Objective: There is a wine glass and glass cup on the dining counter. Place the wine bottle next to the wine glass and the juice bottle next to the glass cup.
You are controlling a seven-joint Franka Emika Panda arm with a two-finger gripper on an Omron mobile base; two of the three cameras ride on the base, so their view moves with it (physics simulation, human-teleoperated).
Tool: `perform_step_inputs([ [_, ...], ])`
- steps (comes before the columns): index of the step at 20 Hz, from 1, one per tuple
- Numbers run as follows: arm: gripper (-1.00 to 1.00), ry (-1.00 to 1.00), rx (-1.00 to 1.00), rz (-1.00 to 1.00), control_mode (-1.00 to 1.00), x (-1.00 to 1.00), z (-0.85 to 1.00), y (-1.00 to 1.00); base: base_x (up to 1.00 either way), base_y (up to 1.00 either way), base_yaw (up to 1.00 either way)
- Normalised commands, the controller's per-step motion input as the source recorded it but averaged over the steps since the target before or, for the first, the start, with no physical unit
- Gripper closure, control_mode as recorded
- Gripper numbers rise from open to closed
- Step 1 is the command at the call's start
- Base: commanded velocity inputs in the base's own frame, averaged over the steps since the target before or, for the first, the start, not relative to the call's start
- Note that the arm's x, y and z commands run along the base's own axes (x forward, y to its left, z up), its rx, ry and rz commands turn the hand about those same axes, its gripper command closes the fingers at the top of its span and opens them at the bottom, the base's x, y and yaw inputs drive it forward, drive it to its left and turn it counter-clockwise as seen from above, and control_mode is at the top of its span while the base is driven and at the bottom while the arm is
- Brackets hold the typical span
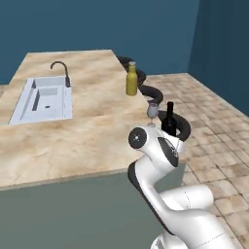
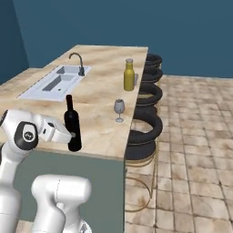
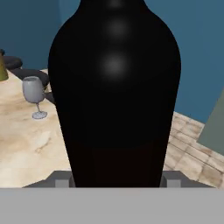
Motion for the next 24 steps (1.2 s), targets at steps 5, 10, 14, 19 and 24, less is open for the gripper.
perform_step_inputs([
  [5,1.00,0.00,0.00,0.00,1.00,0.00,0.00,0.00,0.21,-0.46,0.32],
  [10,1.00,0.00,0.00,0.00,1.00,0.00,0.00,0.00,0.25,-0.54,0.21],
  [14,1.00,0.00,0.00,0.00,1.00,0.00,0.00,0.00,0.32,-0.51,0.17],
  [19,1.00,0.00,0.00,0.00,1.00,0.00,0.00,0.00,0.46,-0.30,0.13],
  [24,1.00,0.00,0.00,0.00,1.00,0.00,0.00,0.00,0.48,-0.24,0.12],
])
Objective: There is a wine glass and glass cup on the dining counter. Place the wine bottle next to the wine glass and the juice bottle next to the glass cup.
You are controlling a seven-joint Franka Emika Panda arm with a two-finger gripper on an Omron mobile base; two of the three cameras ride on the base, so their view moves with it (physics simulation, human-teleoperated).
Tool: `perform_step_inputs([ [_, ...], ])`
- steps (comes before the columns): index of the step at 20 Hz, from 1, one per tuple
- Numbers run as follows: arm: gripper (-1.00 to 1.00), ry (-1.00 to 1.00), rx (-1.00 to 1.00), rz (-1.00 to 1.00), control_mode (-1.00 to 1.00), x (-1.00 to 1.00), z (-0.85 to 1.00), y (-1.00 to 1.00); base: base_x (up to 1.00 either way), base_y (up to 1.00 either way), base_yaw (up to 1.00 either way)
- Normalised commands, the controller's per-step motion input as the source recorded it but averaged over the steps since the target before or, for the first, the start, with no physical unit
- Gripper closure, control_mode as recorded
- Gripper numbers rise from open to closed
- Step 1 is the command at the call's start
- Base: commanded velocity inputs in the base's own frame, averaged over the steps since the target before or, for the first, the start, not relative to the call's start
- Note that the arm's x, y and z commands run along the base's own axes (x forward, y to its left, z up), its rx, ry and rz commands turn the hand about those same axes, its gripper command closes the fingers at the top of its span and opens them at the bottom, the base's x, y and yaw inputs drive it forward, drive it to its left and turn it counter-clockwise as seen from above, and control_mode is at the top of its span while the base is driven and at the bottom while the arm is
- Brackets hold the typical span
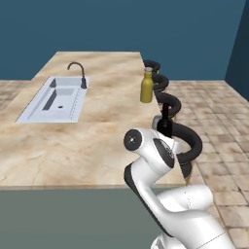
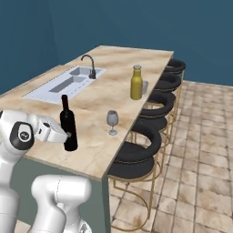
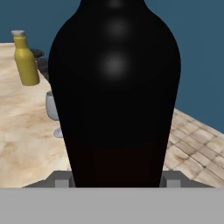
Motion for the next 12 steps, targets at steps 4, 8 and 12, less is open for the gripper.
perform_step_inputs([
  [4,1.00,0.00,0.00,0.00,1.00,0.00,0.00,0.00,0.32,-0.22,0.07],
  [8,1.00,0.00,0.00,0.00,1.00,0.00,0.00,0.00,0.13,-0.11,0.02],
  [12,1.00,0.00,0.00,0.00,1.00,0.00,0.00,0.00,0.00,-0.01,0.00],
])
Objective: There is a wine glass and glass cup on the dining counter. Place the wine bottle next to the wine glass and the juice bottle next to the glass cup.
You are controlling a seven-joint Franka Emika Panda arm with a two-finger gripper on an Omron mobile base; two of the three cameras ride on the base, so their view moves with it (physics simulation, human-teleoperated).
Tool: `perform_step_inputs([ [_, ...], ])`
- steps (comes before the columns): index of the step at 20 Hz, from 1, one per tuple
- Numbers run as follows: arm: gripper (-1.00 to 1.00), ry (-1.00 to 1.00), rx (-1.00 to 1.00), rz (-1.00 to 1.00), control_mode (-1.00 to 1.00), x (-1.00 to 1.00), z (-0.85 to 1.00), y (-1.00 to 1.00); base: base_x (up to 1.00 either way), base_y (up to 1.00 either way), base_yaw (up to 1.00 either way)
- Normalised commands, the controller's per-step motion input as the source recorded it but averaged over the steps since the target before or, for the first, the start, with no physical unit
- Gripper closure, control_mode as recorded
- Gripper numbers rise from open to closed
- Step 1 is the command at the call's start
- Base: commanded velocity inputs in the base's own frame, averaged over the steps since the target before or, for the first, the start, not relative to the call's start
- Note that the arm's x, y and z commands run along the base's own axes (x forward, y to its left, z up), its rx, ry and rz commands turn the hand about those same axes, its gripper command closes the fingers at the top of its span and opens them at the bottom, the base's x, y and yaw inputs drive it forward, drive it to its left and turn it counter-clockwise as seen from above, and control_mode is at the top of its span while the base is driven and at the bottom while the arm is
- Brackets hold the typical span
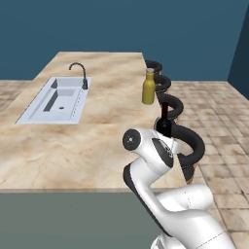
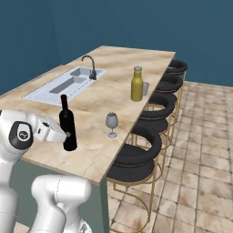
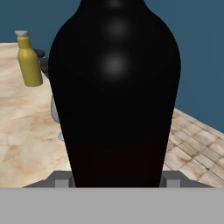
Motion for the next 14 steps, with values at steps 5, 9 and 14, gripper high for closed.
perform_step_inputs([
  [5,1.00,0.00,0.00,0.00,1.00,0.00,0.00,0.00,0.00,0.00,0.00],
  [9,1.00,0.00,0.00,0.00,1.00,0.00,0.00,0.00,0.00,0.00,0.00],
  [14,1.00,0.00,0.00,0.00,1.00,0.00,0.00,0.00,0.00,-0.03,0.00],
])
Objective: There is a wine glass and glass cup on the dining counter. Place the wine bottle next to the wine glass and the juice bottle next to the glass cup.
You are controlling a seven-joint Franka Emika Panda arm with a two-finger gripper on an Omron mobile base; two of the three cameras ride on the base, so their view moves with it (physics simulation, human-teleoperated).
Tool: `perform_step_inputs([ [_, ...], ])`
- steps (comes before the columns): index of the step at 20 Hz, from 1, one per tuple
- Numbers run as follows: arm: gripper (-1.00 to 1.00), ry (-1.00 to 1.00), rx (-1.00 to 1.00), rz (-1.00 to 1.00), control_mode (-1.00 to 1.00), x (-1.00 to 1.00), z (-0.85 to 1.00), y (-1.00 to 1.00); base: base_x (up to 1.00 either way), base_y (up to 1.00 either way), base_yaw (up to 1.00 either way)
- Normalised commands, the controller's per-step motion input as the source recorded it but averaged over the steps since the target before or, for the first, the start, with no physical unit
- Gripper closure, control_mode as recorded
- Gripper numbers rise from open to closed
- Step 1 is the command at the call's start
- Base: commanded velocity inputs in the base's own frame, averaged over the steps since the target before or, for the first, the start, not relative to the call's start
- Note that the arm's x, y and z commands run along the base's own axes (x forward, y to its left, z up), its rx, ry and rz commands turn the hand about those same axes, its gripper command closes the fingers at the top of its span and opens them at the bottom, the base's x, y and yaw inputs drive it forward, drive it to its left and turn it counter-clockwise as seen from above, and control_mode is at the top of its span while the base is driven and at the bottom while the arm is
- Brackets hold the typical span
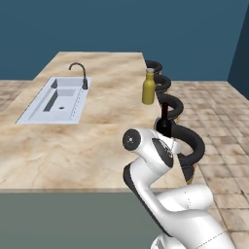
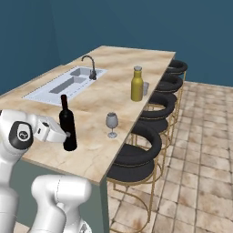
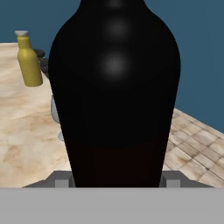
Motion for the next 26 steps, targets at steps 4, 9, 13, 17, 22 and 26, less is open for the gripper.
perform_step_inputs([
  [4,1.00,0.00,0.00,0.00,-1.00,0.04,-0.01,-0.06,0.03,-0.12,0.00],
  [9,1.00,0.00,0.00,-0.01,-1.00,0.24,-0.05,-0.28,0.00,0.00,0.00],
  [13,1.00,0.00,0.00,0.00,-1.00,0.33,-0.12,-0.31,0.00,0.00,0.00],
  [17,1.00,0.00,0.01,0.00,-1.00,0.22,-0.20,-0.25,0.00,0.00,0.00],
  [22,1.00,0.00,0.07,0.00,-1.00,0.11,-0.21,-0.11,0.00,0.00,0.00],
  [26,1.00,0.00,0.03,0.00,-1.00,0.17,-0.21,-0.12,0.00,0.00,0.00],
])
